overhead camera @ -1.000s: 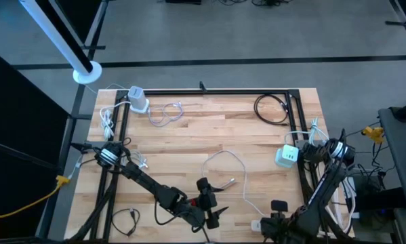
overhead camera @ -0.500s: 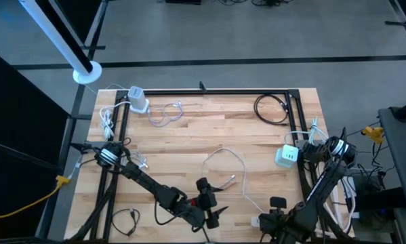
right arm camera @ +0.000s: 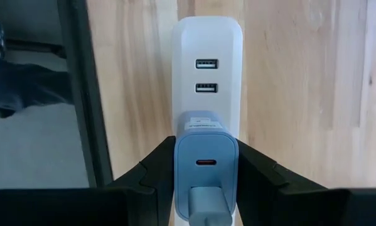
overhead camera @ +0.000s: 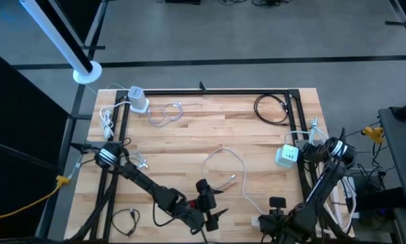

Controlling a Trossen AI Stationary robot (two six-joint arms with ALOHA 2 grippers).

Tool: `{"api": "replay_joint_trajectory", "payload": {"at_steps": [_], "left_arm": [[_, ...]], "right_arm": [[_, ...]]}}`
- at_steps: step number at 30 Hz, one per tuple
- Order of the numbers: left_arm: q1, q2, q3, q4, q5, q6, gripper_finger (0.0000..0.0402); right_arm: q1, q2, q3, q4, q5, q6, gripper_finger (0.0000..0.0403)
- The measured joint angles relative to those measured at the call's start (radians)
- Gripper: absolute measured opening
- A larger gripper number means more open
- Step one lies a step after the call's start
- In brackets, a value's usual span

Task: Insert USB
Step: Insert the purple charger adapter into the white outlet extension, then insert the top black charger cable into the green outlet extension

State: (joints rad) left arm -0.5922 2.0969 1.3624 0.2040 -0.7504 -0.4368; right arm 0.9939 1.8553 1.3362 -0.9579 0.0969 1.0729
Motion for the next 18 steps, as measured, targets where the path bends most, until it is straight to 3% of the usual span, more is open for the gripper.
{"api": "replay_joint_trajectory", "payload": {"at_steps": [13,18], "left_arm": [[0.001,-0.04,0.011,-0.082,-0.007,0.017,0.0312],[0.001,-0.048,0.01,-0.088,-0.009,0.006,0.0312]], "right_arm": [[0.0,-0.06,0.038,-0.071,-0.003,-0.043,0.0286],[-0.002,-0.104,0.085,-0.151,0.0,-0.044,0.0311]]}}
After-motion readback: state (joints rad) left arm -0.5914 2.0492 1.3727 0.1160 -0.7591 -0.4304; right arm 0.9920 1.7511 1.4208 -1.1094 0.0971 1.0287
